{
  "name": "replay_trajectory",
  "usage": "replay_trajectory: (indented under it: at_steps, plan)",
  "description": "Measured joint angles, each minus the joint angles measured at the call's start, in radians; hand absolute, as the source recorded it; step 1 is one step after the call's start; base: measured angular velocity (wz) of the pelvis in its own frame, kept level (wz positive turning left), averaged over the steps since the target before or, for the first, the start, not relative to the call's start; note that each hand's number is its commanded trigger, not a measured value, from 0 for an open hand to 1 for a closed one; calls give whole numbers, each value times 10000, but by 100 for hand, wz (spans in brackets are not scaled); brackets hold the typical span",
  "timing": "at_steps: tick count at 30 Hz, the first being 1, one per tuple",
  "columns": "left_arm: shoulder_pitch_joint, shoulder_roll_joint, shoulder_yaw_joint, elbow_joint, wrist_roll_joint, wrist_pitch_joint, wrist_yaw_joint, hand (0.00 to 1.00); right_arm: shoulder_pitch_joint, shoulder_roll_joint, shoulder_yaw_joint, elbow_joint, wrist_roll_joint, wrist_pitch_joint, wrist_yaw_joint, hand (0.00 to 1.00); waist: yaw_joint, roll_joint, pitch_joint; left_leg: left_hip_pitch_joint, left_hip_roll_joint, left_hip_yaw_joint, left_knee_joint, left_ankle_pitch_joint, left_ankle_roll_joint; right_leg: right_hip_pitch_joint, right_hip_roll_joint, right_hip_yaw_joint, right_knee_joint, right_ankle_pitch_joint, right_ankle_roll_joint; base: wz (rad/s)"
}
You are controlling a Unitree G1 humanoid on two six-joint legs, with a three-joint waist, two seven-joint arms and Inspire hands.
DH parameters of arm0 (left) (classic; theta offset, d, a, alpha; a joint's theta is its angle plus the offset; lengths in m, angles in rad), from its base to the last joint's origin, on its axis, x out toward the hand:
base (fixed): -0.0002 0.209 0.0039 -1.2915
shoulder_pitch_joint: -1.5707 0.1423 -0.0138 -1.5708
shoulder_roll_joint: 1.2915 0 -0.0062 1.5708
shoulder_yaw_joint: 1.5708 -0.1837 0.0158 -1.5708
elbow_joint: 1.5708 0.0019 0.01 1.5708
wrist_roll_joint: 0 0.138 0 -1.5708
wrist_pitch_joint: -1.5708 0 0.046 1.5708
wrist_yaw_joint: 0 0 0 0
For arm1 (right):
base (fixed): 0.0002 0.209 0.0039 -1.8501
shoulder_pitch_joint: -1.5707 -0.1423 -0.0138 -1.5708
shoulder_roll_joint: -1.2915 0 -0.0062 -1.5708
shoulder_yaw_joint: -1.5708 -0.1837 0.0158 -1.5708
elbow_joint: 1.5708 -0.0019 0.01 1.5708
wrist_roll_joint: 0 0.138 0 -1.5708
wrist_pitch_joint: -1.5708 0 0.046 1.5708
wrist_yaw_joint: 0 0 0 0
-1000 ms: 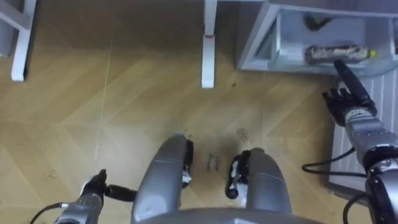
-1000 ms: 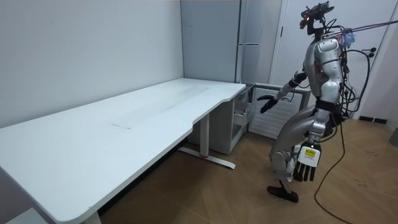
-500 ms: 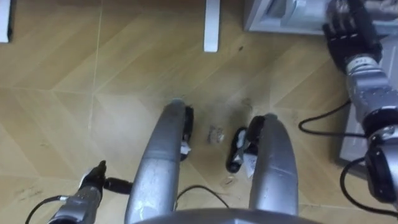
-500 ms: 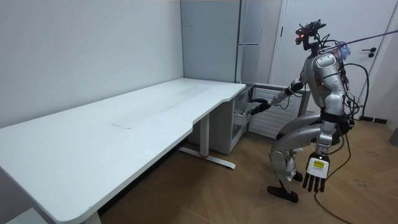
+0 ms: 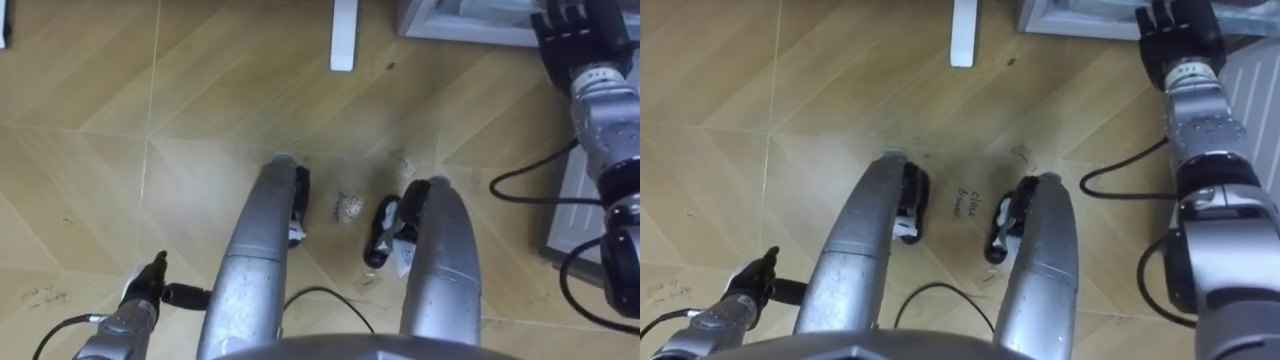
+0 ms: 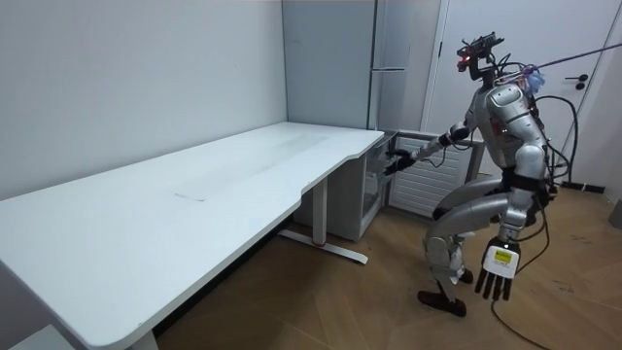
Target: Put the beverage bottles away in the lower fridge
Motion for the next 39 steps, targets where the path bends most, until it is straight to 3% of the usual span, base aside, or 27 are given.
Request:
replay_trajectory:
  at_steps: [7,13,16,19,24,26,28,31,36,39]
  plan:
    - [797,195,564,-210,-18,-252,194,0,-517,-296,124,-497,-296,-69,-370,0,-22,-57,6,512,-158,-107,-776,250,-37,527,-111,-135,-590,85,-80,9]
    - [1232,226,709,-163,-48,-263,68,0,-518,-287,140,-307,-272,-196,-703,0,363,-43,16,847,-134,-141,-1303,433,-121,842,-108,-264,-1014,173,-172,3]
    - [1298,412,766,-375,-49,-257,54,0,-561,-284,107,-288,-159,-469,-697,0,744,-18,20,891,-219,-401,-1594,611,-243,1032,-179,-583,-1238,159,-220,23]
    - [1669,566,811,-523,-66,-231,-67,0,-413,-164,15,-137,-158,-903,-648,0,848,121,68,925,-314,-783,-1696,706,-361,1333,-252,-1017,-1401,90,-267,27]
    - [2002,620,800,-721,-410,-52,-97,0,-394,-168,-78,17,113,-1471,-644,0,1127,277,76,864,-454,-1030,-1915,955,-508,1402,-389,-1328,-1509,72,-322,16]
    - [2002,721,804,-748,-421,-58,-98,0,-265,-181,-167,18,149,-1765,-643,0,1370,317,73,871,-482,-1101,-1990,1038,-574,1484,-647,-1625,-1507,58,-355,11]
    - [2022,1014,805,-742,-449,-57,-96,0,-99,-223,-254,44,165,-2006,-587,0,1564,334,73,875,-487,-1190,-2077,1138,-664,1584,-844,-1918,-1491,29,-434,18]
    - [2090,1316,828,-896,-436,31,-77,0,208,-226,-264,43,220,-2118,-323,0,1849,354,72,878,-477,-1418,-2086,1202,-777,1704,-843,-2183,-1492,-28,-544,12]
    - [2133,1339,870,-1185,-390,105,-78,0,548,-212,-122,204,285,-2047,253,0,2070,400,69,872,-444,-1651,-2129,1292,-937,1834,-840,-2491,-1485,-136,-748,12]
    - [2133,1343,905,-1170,-420,82,-82,0,546,-220,123,429,278,-1612,767,0,2115,389,75,867,-432,-1675,-2190,1318,-982,1830,-849,-2545,-1495,-161,-805,4]
